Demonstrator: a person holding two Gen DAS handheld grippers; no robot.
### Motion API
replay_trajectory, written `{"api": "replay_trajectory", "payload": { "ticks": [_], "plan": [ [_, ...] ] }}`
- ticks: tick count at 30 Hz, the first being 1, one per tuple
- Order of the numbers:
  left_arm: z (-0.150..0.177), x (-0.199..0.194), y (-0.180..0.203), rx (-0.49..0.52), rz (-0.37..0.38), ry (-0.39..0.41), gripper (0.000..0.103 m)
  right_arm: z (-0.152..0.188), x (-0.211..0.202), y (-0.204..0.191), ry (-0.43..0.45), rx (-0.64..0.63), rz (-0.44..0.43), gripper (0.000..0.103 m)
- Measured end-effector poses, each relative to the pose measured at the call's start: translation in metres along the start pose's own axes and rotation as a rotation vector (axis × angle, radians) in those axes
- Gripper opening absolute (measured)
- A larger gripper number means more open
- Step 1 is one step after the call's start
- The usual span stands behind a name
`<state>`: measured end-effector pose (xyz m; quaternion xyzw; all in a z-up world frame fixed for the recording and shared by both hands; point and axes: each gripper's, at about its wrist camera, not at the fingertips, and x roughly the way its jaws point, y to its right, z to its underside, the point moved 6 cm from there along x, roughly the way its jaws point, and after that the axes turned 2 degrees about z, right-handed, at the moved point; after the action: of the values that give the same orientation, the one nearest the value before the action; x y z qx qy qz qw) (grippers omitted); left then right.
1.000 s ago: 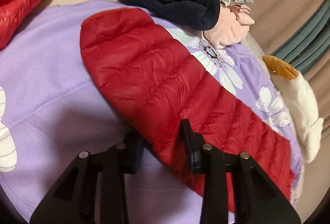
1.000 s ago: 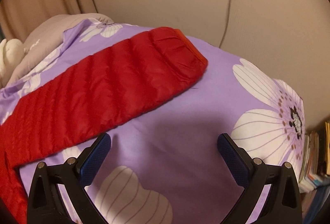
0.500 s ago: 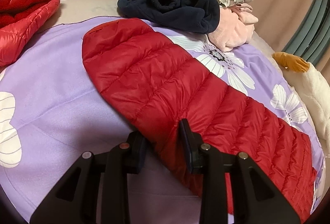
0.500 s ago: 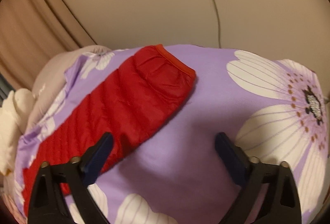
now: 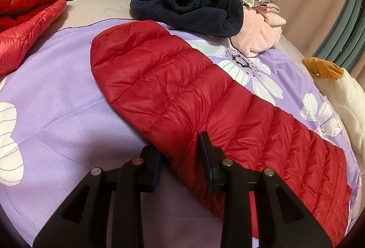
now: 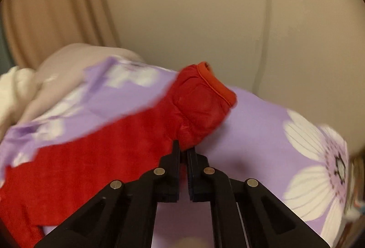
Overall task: Fold large clothes
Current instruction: 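Lift the sleeve in the right tool, fold it across the jacket body, release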
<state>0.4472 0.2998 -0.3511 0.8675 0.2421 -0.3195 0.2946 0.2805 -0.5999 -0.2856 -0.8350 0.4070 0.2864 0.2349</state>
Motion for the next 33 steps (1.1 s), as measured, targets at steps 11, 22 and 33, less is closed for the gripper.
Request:
{"api": "replay_trajectory", "payload": {
  "ticks": [11, 22, 33],
  "plan": [
    [0.001, 0.000, 0.000, -0.009, 0.008, 0.005, 0.032, 0.042, -0.129, -0.285, 0.031, -0.255, -0.499, 0.007],
    [0.001, 0.001, -0.003, -0.045, 0.042, 0.012, 0.032, 0.228, -0.255, -0.481, -0.032, -0.711, -0.793, 0.007],
    [0.001, 0.000, -0.005, -0.067, 0.066, 0.017, 0.032, 0.239, -0.234, -0.458, -0.154, -0.675, -0.737, 0.074]
  ]
}}
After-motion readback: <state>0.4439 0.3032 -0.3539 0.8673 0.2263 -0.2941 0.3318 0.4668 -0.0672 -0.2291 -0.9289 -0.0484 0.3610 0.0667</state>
